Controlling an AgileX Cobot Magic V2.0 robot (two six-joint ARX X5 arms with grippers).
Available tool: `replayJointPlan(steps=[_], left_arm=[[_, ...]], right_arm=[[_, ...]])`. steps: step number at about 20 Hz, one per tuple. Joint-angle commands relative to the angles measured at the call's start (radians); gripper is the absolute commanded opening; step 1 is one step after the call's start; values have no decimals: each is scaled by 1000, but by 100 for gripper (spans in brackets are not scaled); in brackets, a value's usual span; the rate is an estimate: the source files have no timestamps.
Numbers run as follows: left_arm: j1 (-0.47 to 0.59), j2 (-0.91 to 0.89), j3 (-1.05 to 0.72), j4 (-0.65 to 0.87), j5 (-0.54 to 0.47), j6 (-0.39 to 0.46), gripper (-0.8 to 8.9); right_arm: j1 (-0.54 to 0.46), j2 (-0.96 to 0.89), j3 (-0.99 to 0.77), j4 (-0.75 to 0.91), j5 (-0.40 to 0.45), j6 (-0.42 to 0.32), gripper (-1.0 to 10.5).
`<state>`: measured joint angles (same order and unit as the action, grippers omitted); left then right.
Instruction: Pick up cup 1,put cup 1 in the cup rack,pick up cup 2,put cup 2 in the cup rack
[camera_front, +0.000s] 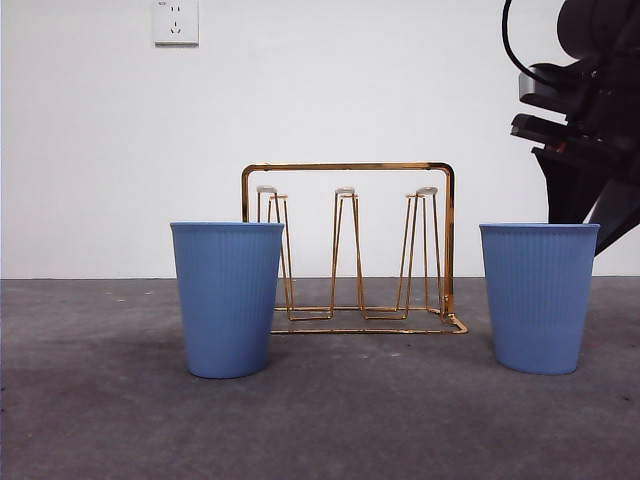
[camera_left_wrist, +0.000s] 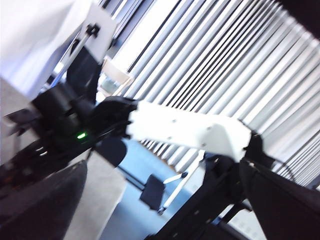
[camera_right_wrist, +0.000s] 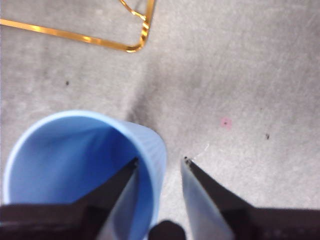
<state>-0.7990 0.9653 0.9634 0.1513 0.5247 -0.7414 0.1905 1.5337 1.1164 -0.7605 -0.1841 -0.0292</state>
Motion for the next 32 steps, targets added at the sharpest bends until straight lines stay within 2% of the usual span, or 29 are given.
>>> replayJointPlan(steps=[1, 9, 14, 22, 25, 28, 32], left_arm=[[-51, 32, 5, 57, -35, -26, 553], [-93, 114, 5, 143, -66, -52, 558], [-82, 116, 5, 195, -80, -53, 562], [-32, 116, 5, 365, -76, -115, 562], [-20, 116, 5, 423, -79, -128, 562], [-9, 117, 5, 489, -82, -150, 562], [-9, 117, 5, 555, -154, -149, 562]], right_arm=[[2, 14, 1, 6, -6, 1, -16], [2, -3, 2, 44, -10, -18, -12], [-2, -109, 18, 54, -43, -15, -12], [-2, -420, 175, 94, -182, 66, -12], [-2, -506, 259, 132, -195, 92, -12], [-1, -571, 339, 198, -209, 114, -12], [-1, -609, 394, 338, -302, 183, -12]])
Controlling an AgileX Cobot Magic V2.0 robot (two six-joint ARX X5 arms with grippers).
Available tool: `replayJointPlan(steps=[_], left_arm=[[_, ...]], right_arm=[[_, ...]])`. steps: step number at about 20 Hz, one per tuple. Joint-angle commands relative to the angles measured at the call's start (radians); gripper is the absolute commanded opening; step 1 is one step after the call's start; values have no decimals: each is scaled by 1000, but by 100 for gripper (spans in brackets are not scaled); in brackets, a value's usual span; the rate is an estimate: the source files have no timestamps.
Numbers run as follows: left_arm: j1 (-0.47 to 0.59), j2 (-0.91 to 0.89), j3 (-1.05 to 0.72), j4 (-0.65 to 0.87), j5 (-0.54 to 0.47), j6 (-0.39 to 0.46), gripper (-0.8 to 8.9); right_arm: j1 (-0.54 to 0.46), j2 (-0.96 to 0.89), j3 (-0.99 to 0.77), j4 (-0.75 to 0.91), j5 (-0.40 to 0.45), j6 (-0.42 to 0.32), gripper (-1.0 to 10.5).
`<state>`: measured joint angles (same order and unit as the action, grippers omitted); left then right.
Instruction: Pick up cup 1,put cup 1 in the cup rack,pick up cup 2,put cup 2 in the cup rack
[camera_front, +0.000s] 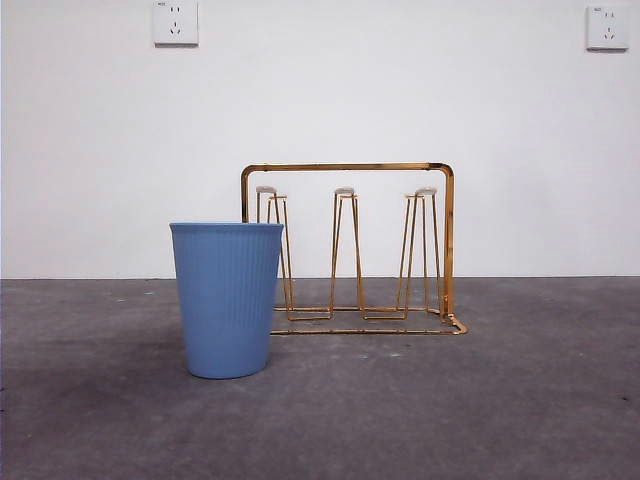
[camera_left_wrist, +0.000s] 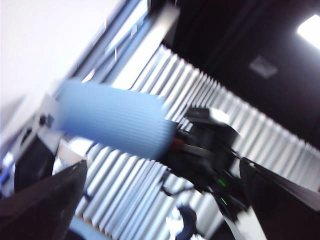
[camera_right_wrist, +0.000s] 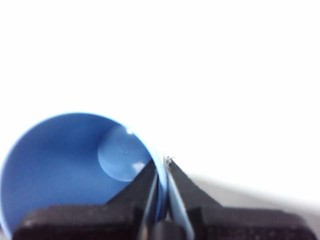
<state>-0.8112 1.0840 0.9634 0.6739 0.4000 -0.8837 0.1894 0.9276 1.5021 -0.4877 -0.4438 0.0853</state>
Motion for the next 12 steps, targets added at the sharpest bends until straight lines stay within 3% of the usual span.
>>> replayJointPlan(steps=[1, 6, 12], left_arm=[[3, -1, 5, 49, -42, -6, 562], [-5, 33, 5, 210, -80, -45, 562], [-23, 101, 19, 401, -129, -86, 562]], right_arm=[[0, -5, 9, 108, -66, 90, -12], [2, -8, 9, 309, -118, 208, -12], [48, 33, 8, 440, -136, 292, -12]])
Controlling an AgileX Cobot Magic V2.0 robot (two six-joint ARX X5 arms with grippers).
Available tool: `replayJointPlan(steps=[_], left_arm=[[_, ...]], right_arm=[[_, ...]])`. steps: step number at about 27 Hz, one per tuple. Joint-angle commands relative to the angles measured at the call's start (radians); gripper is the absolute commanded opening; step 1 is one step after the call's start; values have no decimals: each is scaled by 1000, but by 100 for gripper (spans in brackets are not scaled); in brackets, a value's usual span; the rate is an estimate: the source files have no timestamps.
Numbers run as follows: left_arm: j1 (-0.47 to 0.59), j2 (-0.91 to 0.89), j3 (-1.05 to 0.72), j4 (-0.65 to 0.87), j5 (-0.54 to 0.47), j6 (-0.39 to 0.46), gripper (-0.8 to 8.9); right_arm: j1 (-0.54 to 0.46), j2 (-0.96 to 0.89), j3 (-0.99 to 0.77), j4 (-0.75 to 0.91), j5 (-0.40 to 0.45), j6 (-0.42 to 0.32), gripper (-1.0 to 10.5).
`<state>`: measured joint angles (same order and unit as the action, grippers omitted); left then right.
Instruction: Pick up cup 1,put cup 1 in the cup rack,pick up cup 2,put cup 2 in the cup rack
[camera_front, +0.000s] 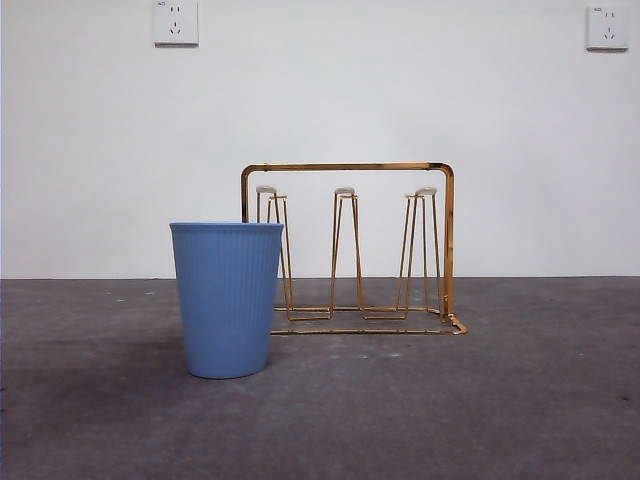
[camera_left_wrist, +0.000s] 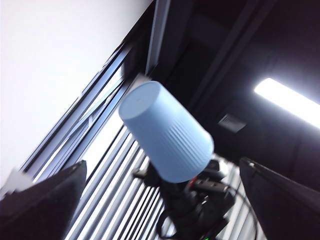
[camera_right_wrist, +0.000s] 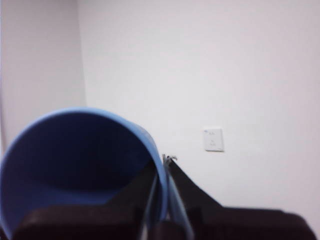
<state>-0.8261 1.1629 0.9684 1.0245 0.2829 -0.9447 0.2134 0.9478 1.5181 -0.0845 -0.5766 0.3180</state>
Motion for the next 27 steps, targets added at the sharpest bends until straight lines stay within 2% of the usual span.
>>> replayJointPlan(steps=[1, 4, 12, 16, 27], left_arm=[[-13, 36, 21, 74, -18, -24, 562], [-26, 78, 56, 108, -23, -24, 562], [-31, 167, 179, 111, -22, -15, 562], [-31, 180, 188, 118, -23, 0, 562], [-30, 182, 188, 120, -64, 14, 554]], right_arm=[[43, 23, -8, 51, 2, 61, -12], [107, 53, -8, 72, 15, 57, -12], [297, 117, -8, 89, 111, -36, -12], [345, 135, -8, 90, 171, -79, -12], [426, 214, -8, 120, 195, -113, -12]])
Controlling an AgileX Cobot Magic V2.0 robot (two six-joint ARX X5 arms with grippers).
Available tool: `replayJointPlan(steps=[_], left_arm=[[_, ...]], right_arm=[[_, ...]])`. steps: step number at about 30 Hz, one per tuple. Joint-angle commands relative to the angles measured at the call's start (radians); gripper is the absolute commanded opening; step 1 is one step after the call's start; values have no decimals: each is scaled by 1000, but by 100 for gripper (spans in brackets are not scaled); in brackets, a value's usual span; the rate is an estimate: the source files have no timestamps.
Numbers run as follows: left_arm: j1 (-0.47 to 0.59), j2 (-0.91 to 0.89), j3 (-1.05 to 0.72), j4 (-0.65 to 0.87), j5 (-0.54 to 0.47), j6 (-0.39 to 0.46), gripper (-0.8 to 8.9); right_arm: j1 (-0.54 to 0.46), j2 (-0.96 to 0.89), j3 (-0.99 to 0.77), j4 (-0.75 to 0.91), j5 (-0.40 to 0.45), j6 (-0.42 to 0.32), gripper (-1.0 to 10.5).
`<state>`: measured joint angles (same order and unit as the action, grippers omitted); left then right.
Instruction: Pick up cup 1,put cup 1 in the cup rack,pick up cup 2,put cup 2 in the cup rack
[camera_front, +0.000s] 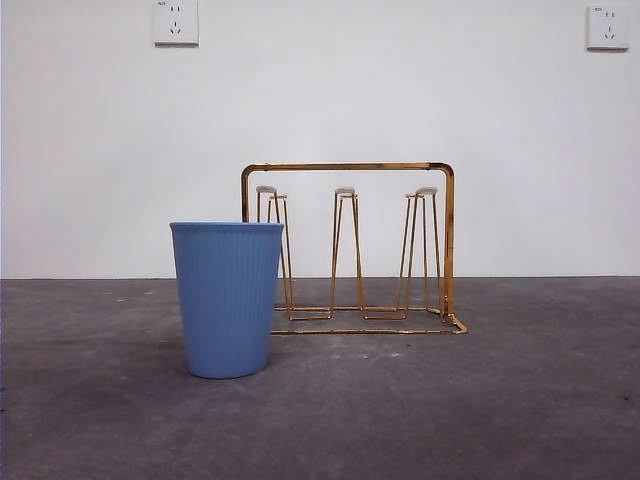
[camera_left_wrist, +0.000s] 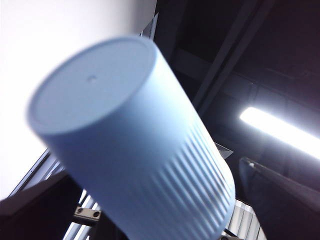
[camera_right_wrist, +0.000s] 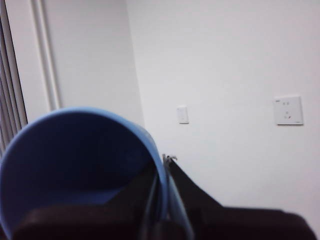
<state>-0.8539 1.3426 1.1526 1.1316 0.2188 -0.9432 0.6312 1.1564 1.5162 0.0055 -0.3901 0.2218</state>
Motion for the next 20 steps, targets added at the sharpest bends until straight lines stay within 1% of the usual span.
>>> replayJointPlan(steps=[1, 3, 4, 10, 15, 18, 20], left_arm=[[-2, 2, 3, 13, -3, 13, 531], [-2, 2, 3, 13, -10, 13, 453], [-2, 2, 3, 13, -12, 13, 430], [-2, 2, 3, 14, -37, 13, 428], [-2, 2, 3, 17, -39, 13, 428], [-2, 2, 3, 19, -63, 13, 427], [-2, 2, 3, 21, -64, 13, 410]], right_arm=[[14, 9, -6, 48, 8, -16, -12], [24, 15, -6, 76, 10, -16, -12], [26, 18, -6, 84, 16, -14, -12], [26, 19, -6, 77, 26, -13, -12], [26, 24, -6, 72, 25, -13, -12], [27, 33, -6, 68, 24, -8, -12], [32, 40, -6, 69, 25, -4, -12]])
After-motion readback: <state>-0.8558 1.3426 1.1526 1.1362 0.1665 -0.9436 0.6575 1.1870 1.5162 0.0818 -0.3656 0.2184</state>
